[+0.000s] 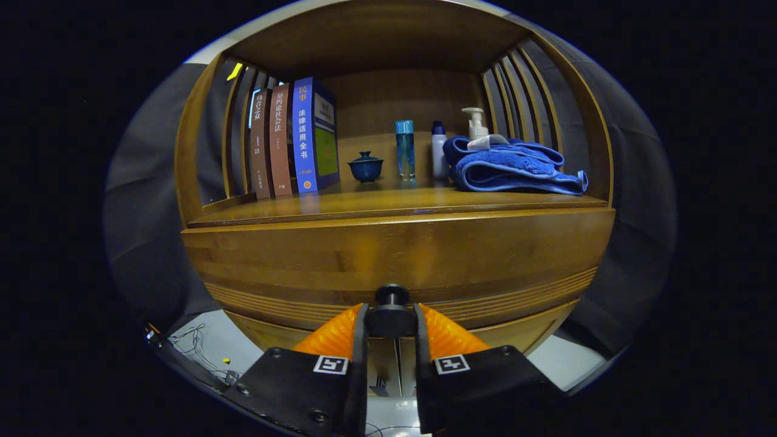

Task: Pull open the drawer, take out the items inside it, and place them on the countertop above the cabinet.

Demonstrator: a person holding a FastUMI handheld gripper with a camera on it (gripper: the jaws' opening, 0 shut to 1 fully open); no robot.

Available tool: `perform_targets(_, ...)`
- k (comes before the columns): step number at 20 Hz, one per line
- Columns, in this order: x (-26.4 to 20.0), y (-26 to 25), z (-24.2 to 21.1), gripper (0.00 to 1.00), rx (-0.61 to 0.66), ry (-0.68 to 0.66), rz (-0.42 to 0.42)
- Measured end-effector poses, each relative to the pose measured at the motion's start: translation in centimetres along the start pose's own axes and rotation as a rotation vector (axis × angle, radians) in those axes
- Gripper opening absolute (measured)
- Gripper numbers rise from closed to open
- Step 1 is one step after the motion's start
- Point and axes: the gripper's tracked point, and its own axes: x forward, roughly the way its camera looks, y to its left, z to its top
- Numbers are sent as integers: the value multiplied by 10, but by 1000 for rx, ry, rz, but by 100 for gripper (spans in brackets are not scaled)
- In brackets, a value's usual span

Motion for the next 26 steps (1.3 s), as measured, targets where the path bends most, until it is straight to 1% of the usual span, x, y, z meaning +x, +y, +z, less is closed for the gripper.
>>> perform_targets(1, 5, 1, -2, 37, 1, -3, -1)
perform_targets(4, -3, 1, -5, 37, 32, -2, 0)
perform_targets(16, -92, 2, -29, 37, 14, 8, 6)
perform_targets(22, -120, 2, -37, 37, 22, 14, 2)
perform_targets(26, -126, 4, -43, 37, 18, 16, -1)
